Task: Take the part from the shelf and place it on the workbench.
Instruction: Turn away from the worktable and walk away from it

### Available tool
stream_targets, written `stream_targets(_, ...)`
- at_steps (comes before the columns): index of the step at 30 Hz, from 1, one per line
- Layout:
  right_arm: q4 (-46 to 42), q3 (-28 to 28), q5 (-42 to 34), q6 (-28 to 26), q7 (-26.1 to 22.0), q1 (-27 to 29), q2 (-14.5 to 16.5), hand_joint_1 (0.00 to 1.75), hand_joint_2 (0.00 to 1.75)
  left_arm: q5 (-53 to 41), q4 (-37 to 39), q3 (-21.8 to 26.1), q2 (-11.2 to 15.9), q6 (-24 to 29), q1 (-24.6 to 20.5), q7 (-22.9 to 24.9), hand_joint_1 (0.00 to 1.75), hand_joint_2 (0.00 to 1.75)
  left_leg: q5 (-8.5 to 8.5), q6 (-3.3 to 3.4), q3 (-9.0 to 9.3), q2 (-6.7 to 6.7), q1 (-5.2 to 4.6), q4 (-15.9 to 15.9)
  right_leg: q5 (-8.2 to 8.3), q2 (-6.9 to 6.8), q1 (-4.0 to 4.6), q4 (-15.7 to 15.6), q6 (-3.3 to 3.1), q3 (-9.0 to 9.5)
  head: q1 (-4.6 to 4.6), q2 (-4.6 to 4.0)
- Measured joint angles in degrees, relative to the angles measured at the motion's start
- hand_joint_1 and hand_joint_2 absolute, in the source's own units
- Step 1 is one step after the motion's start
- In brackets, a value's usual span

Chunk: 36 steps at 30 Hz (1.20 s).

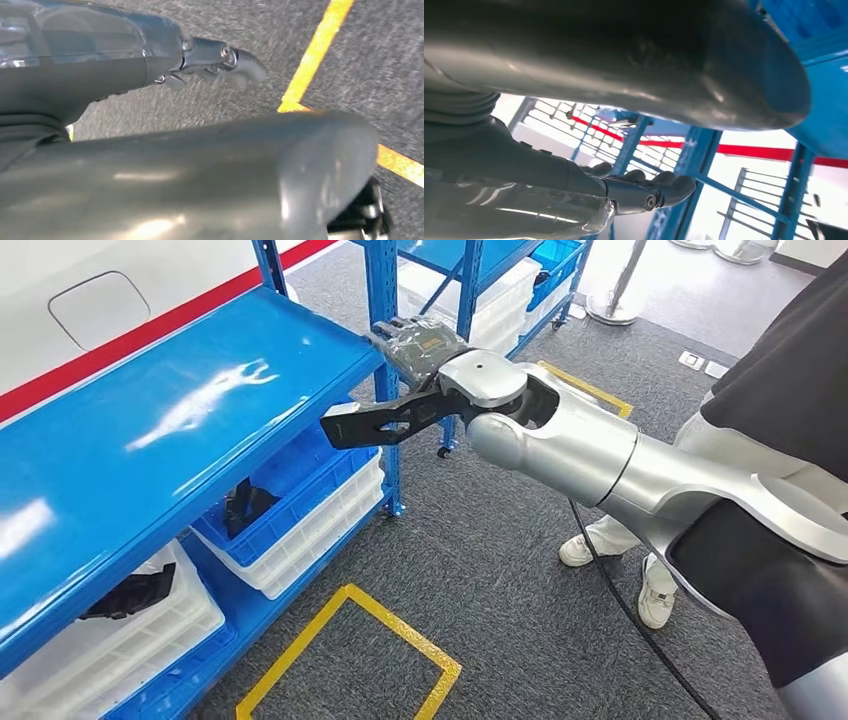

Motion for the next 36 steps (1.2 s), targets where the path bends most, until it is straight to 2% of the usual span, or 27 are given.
stream_targets(1, -0.08, 0.01, 0.01, 0.0, 0.0, -0.04, 0.08, 0.0, 0.0, 0.01, 0.01, 0.0, 0.07, 0.02, 0.0, 0.02, 0.0, 0.0, -1.12, -0.25, -0.77, 1.92, -0.17, 1.31, 0.47, -0.82, -0.14, -0.79, 0.06, 0.22, -0.3, 0.0)
stream_targets(2, -0.13, 0.02, 0.01, 0.01, 0.0, -0.06, 0.09, 0.0, 0.0, 0.01, 0.01, 0.0, 0.14, 0.03, -0.03, 0.05, 0.0, 0.0, -2.88, -0.44, -1.94, 4.14, -0.17, 3.84, 0.83, -1.57, -0.23, -1.28, 0.09, 0.33, -0.62, 0.0)
stream_targets(3, -0.14, 0.04, 0.02, 0.02, 0.0, 0.0, 0.04, 0.0, 0.0, 0.02, 0.01, 0.0, 0.17, 0.02, -0.07, 0.09, 0.0, 0.0, -4.83, -0.76, -3.42, 5.58, -0.01, 7.2, 0.97, -2.29, -0.27, -1.47, 0.0, 0.32, -0.94, 0.0)
stream_targets(4, -0.14, 0.06, 0.02, 0.03, 0.0, 0.09, -0.01, 0.0, 0.0, 0.02, 0.01, 0.0, 0.2, 0.01, -0.09, 0.14, 0.0, 0.0, -6.34, -1.07, -4.77, 5.91, 0.34, 10.55, 1.01, -3.1, -0.33, -1.47, 0.0, 0.26, -1.19, 0.0)
stream_targets(5, -0.14, 0.1, 0.02, 0.05, -0.01, 0.24, -0.04, 0.0, 0.0, 0.03, 0.01, 0.0, 0.21, -0.01, -0.08, 0.22, 0.0, 0.0, -6.99, -1.41, -5.52, 5.97, 0.63, 12.78, 0.98, -3.89, -0.41, -1.4, 0.09, 0.22, -1.32, 0.0)
stream_targets(6, -0.14, 0.13, 0.02, 0.07, -0.02, 0.35, -0.04, 0.0, 0.0, 0.03, 0.01, 0.0, 0.22, -0.02, -0.07, 0.31, 0.0, 0.0, -6.65, -1.74, -5.35, 6.04, 0.87, 13.14, 0.9, -4.66, -0.52, -1.27, 0.23, 0.18, -1.42, 0.0)
stream_targets(7, -0.14, 0.14, 0.04, 0.08, -0.04, 0.38, -0.03, 0.0, 0.0, 0.04, 0.01, 0.0, 0.23, -0.03, -0.06, 0.39, 0.0, 0.0, -5.36, -2.06, -4.03, 6.38, 1.05, 11.26, 0.75, -5.35, -0.66, -1.05, 0.47, 0.14, -1.49, 0.0)
stream_targets(8, -0.15, 0.14, 0.07, 0.08, -0.06, 0.33, -0.02, 0.0, 0.0, 0.04, 0.01, 0.0, 0.26, -0.03, -0.07, 0.46, 0.0, 0.0, -3.66, -2.37, -1.87, 7.45, 1.17, 7.78, 0.49, -6.0, -0.79, -0.67, 0.84, 0.11, -1.53, 0.0)
stream_targets(9, -0.16, 0.12, 0.1, 0.09, -0.08, 0.22, -0.02, 0.0, 0.0, 0.05, 0.01, 0.0, 0.26, -0.03, -0.1, 0.49, 0.0, 0.0, -2.61, -2.53, 0.22, 9.19, 0.96, 4.39, 0.15, -6.56, -0.77, -0.24, 1.29, 0.02, -1.67, 0.0)
stream_targets(11, -0.19, 0.08, 0.16, 0.14, -0.12, 0.02, -0.02, 0.0, 0.0, 0.07, 0.01, 0.0, 0.27, -0.02, -0.13, 0.51, 0.0, 0.0, -1.88, -1.67, 2.44, 11.7, 0.58, 0.31, -0.47, -7.5, -0.5, 0.66, 2.07, -0.1, -1.8, 0.0)
stream_targets(12, -0.22, 0.08, 0.18, 0.16, -0.15, -0.05, 0.01, 0.0, 0.0, 0.08, 0.01, 0.0, 0.25, -0.02, -0.13, 0.52, 0.0, 0.0, -2.18, -0.93, 2.39, 11.81, 0.36, 0.16, -0.62, -7.95, -0.33, 0.84, 2.31, -0.12, -1.78, 0.0)
stream_targets(14, -0.27, 0.07, 0.19, 0.19, -0.21, -0.12, 0.16, 0.0, 0.0, 0.09, 0.01, 0.0, 0.24, -0.03, -0.12, 0.53, 0.0, 0.0, -2.0, 0.28, 2.1, 10.38, 0.46, 0.15, -0.97, -8.58, -0.4, 1.02, 2.65, -0.02, -1.49, 0.0)
stream_targets(16, -0.28, 0.03, 0.22, 0.17, -0.24, -0.18, 0.21, 0.0, 0.0, 0.09, 0.01, 0.0, 0.23, -0.03, -0.18, 0.53, 0.0, 0.0, -1.74, 0.97, 1.99, 8.84, 0.55, 0.11, -2.89, -6.76, -0.71, 3.18, 3.04, -0.77, -1.16, 0.0)
stream_targets(18, -0.25, 0.03, 0.25, 0.18, -0.24, -0.12, -0.01, 0.0, 0.0, 0.09, 0.01, 0.0, 0.23, -0.01, -0.26, 0.53, 0.0, 0.0, -1.51, 1.47, 1.88, 7.17, 0.51, 0.09, -6.73, -3.9, -0.84, 10.03, 3.19, -3.58, -0.66, 0.0)
stream_targets(19, -0.22, 0.05, 0.26, 0.19, -0.24, 0.02, -0.13, 0.0, 0.0, 0.09, 0.01, 0.0, 0.23, -0.01, -0.27, 0.53, 0.0, 0.0, -1.41, 1.66, 1.82, 6.26, 0.41, 0.09, -8.41, -3.2, -0.81, 14.07, 3.11, -5.39, -0.36, 0.0)
stream_targets(20, -0.2, 0.08, 0.26, 0.21, -0.24, 0.17, -0.24, 0.0, 0.0, 0.09, 0.01, 0.0, 0.22, -0.02, -0.25, 0.53, 0.0, 0.0, -1.32, 1.8, 1.79, 5.31, 0.27, 0.1, -9.23, -2.86, -0.77, 17.02, 2.92, -6.8, -0.07, 0.0)
stream_targets(21, -0.19, 0.1, 0.26, 0.21, -0.24, 0.28, -0.31, 0.0, 0.0, 0.09, 0.01, 0.0, 0.22, -0.02, -0.21, 0.53, 0.0, 0.0, -1.24, 1.93, 1.77, 4.38, 0.11, 0.1, -8.91, -2.68, -0.72, 17.99, 2.61, -7.4, 0.16, 0.0)
stream_targets(22, -0.19, 0.1, 0.26, 0.22, -0.24, 0.3, -0.33, 0.0, 0.0, 0.09, 0.01, 0.0, 0.23, -0.03, -0.17, 0.53, 0.0, 0.0, -1.15, 2.04, 1.78, 3.43, -0.07, 0.1, -7.45, -2.43, -0.64, 16.69, 2.16, -7.01, 0.35, 0.0)
stream_targets(23, -0.2, 0.1, 0.26, 0.22, -0.24, 0.21, -0.33, 0.0, 0.0, 0.09, 0.01, 0.0, 0.23, -0.03, -0.16, 0.53, 0.0, 0.0, -1.06, 2.11, 1.79, 2.53, -0.22, 0.1, -5.26, -1.87, -0.51, 13.53, 1.61, -5.76, 0.42, 0.0)
stream_targets(25, -0.24, 0.06, 0.27, 0.21, -0.24, -0.07, -0.33, 0.0, 0.0, 0.09, 0.01, 0.01, 0.13, -0.01, -0.19, 0.53, 0.0, 0.0, -0.79, 2.06, 1.67, 0.87, -0.31, 0.09, -1.57, 0.62, -0.29, 6.12, 0.35, -2.71, 0.3, 0.0)
stream_targets(27, -0.26, 0.05, 0.31, 0.27, -0.24, -0.25, -0.33, 0.0, 0.0, 0.09, 0.01, 0.01, -0.05, 0.01, -0.18, 0.53, 0.0, 0.0, -0.36, 1.53, 1.2, -0.51, 0.0, 0.03, -0.64, 2.12, -0.08, 2.58, -0.37, -1.24, 0.21, 0.0)
stream_targets(29, -0.34, 0.05, 0.39, 0.35, -0.25, -0.42, -0.19, 0.0, 0.0, 0.2, 0.02, 0.01, -0.1, -0.01, -0.07, 0.55, 0.0, 0.0, 0.12, 0.8, 0.74, -1.64, 0.22, -0.15, -0.45, 1.09, -0.1, 1.56, -0.36, -0.87, 0.42, 0.0)
stream_targets(30, -0.43, 0.06, 0.43, 0.38, -0.25, -0.52, -0.02, 0.0, 0.0, 0.29, 0.03, 0.0, -0.07, -0.03, 0.02, 0.56, 0.0, 0.0, -0.1, 0.51, 0.45, -0.5, 0.04, 0.05, -0.11, 0.4, -0.24, 0.84, -0.23, -0.65, 0.41, 0.0)
stream_targets(31, -0.51, 0.07, 0.45, 0.4, -0.26, -0.64, 0.13, 0.0, 0.0, 0.38, 0.03, 0.0, -0.01, -0.03, 0.08, 0.56, 0.0, 0.0, -0.93, 0.16, -0.11, 1.33, -0.1, 0.95, 0.31, -0.35, -0.39, 0.13, -0.17, -0.42, 0.13, 0.0)
stream_targets(33, -0.61, 0.11, 0.49, 0.4, -0.27, -0.73, 0.34, 0.0, 0.0, 0.45, 0.03, 0.0, 0.14, -0.04, 0.1, 0.49, 0.0, 0.0, -4.25, -0.56, -2.41, 5.53, -0.08, 5.88, 0.89, -1.79, -0.48, -0.73, -0.1, -0.21, -0.62, 0.0)
stream_targets(35, -0.6, 0.32, 0.57, 0.26, -0.4, -0.44, 0.61, 0.0, 0.0, 0.46, 0.04, 0.0, 0.24, -0.05, 0.11, 0.42, 0.0, 0.0, -7.02, -1.35, -5.0, 6.17, 0.53, 12.12, 0.94, -3.27, -0.54, -0.71, -0.08, -0.29, -1.14, 0.0)
stream_targets(36, -0.58, 0.48, 0.62, 0.11, -0.5, -0.16, 0.89, 0.0, 0.0, 0.46, 0.04, 0.0, 0.3, -0.05, 0.13, 0.39, 0.0, 0.0, -7.12, -1.72, -5.35, 6.14, 0.77, 13.39, 0.88, -4.04, -0.63, -0.63, 0.02, -0.31, -1.3, 0.0)
